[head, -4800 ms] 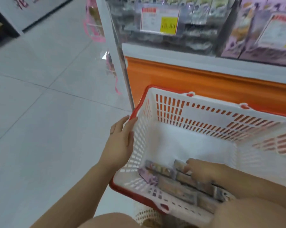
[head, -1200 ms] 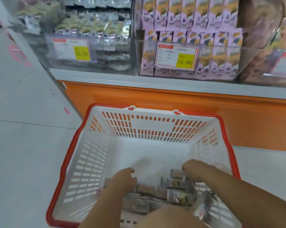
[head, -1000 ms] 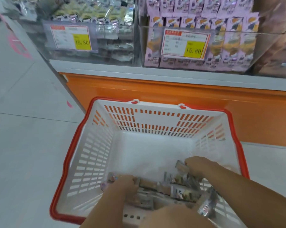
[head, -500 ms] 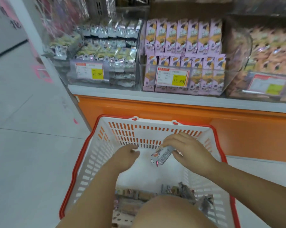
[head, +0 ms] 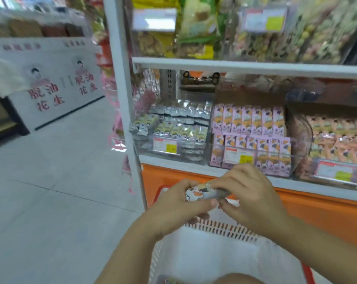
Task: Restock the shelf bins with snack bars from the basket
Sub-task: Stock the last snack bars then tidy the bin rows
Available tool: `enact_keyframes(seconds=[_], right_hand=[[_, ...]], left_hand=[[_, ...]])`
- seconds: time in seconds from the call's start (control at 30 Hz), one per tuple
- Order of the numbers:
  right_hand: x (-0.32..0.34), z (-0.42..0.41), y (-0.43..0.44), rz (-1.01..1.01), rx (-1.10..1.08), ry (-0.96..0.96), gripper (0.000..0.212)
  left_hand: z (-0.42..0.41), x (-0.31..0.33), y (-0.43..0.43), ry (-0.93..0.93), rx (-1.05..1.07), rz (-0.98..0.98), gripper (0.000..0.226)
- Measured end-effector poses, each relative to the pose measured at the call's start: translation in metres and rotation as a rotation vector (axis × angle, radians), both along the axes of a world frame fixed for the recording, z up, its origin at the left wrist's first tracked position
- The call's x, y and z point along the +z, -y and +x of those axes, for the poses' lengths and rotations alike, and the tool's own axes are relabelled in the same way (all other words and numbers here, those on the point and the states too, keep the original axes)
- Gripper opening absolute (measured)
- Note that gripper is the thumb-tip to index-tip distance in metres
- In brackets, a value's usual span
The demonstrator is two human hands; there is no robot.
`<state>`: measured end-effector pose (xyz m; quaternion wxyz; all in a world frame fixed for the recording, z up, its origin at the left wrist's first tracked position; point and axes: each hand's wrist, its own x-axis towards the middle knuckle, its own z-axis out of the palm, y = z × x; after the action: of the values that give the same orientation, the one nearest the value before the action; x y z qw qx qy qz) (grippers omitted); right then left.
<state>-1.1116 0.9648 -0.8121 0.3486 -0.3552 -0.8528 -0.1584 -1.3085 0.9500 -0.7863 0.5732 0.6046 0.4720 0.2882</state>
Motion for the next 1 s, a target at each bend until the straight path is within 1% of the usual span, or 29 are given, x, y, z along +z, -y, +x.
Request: enact_keyframes(seconds=[0.07, 0.13, 0.2, 0.27, 0.33, 0.37, 0.43, 0.5, 0.63, 0.7, 0.77, 0.8, 0.93, 1.0], right_hand=[[0.011, -0.012, -0.004, -0.029, 0.004, -0.017, 0.025], [0.023, -0.025, -0.008, -0.140, 0.033, -0.089, 0.026], [0.037, -0.039, -0.012, -0.368, 0.030, -0.250, 0.029], [0.051, -0.053, -0.017, -0.686, 0.035, -0.494, 0.030], [0.061, -0.066, -0.025, -0.947, 0.107, -0.677, 0.028], [0.064, -0.072, -0.029, -1.031, 0.147, -0.738, 0.027], [0.065, -0.083, -0.037, -1.123, 0.194, -0.828, 0.027], [0.061, -0.094, -0.047, -1.103, 0.165, -0.863, 0.029], [0.051, -0.113, -0.082, -0.797, -0.103, -0.795, 0.033], [0.049, -0.122, -0.108, -0.745, -0.171, -0.766, 0.041], [0.047, -0.131, -0.135, -0.743, -0.218, -0.677, 0.051], [0.046, -0.136, -0.149, -0.734, -0.240, -0.606, 0.052], [0.036, -0.154, -0.185, -0.689, -0.282, -0.366, 0.052], [0.029, -0.158, -0.194, -0.639, -0.345, -0.235, 0.050]], left_hand=[[-0.006, -0.001, -0.007, 0.165, 0.151, 0.039, 0.026], [-0.013, -0.002, -0.018, 0.321, 0.289, 0.068, 0.033], [-0.021, -0.004, -0.028, 0.472, 0.390, 0.047, 0.045], [-0.027, -0.006, -0.038, 0.637, 0.440, -0.004, 0.053], [-0.034, -0.007, -0.047, 0.734, 0.473, -0.043, 0.050], [-0.036, -0.007, -0.052, 0.756, 0.480, -0.051, 0.045], [-0.039, -0.009, -0.062, 0.765, 0.492, -0.053, 0.038], [-0.042, -0.015, -0.071, 0.695, 0.527, -0.016, 0.040], [-0.044, -0.039, -0.090, 0.327, 0.662, 0.096, 0.036], [-0.043, -0.048, -0.099, 0.194, 0.693, 0.130, 0.040], [-0.041, -0.053, -0.108, 0.137, 0.673, 0.150, 0.043], [-0.039, -0.056, -0.113, 0.097, 0.662, 0.176, 0.044], [-0.040, -0.071, -0.127, -0.146, 0.682, 0.398, 0.058], [-0.042, -0.073, -0.137, -0.260, 0.691, 0.476, 0.065]])
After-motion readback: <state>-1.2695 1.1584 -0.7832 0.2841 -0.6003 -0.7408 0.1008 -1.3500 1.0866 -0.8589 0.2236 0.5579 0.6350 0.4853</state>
